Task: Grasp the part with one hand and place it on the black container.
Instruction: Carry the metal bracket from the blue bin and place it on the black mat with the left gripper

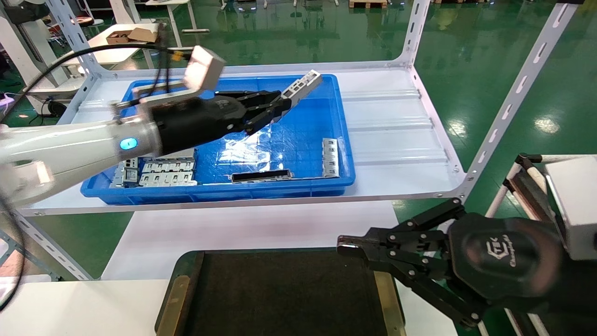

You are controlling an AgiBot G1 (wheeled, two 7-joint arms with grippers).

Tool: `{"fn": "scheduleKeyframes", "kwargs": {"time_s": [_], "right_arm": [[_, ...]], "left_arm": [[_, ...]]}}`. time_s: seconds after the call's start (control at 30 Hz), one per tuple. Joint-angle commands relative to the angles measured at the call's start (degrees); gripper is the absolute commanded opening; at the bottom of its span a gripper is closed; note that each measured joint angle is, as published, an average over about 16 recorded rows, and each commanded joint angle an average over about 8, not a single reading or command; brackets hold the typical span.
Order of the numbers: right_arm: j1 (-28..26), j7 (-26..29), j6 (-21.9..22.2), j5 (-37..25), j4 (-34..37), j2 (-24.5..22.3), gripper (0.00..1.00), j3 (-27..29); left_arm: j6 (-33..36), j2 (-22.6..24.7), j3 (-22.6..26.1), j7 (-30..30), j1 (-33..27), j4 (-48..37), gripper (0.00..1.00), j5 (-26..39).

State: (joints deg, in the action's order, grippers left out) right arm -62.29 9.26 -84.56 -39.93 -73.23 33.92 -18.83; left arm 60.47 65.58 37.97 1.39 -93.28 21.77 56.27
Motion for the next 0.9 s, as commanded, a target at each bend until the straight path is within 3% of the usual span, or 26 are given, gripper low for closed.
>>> {"fn": "scheduleKeyframes", "kwargs": {"time_s": [0.03,0.23,0.43,0.63,0.9], "right_arm": [[0.00,0.00,0.00,0.00,0.00,0.00,0.00,0.00],[0.00,-0.01,0.01,0.01,0.00,0.00,0.00,-0.01],[-0.01,-0.01,0.01,0.01,0.00,-0.01,0.00,-0.02],[-0.01,-0.02,0.01,0.02,0.00,-0.01,0.00,-0.03],[-0.01,-0.02,0.02,0.03,0.00,-0.02,0.00,-0.04]], "left_arm": [[4.33,-2.04,-0.73,0.72,0.40,1.13,0.00,-1.39],[11.59,-7.39,-1.52,-1.86,5.52,9.14,0.00,-4.39],[12.40,-12.21,-1.53,-6.76,13.77,21.44,0.00,-6.61],[7.25,-17.11,-0.13,-13.45,23.79,35.68,0.00,-6.48],[-6.47,-21.52,2.89,-21.77,35.38,49.46,0.00,-2.18]]}}
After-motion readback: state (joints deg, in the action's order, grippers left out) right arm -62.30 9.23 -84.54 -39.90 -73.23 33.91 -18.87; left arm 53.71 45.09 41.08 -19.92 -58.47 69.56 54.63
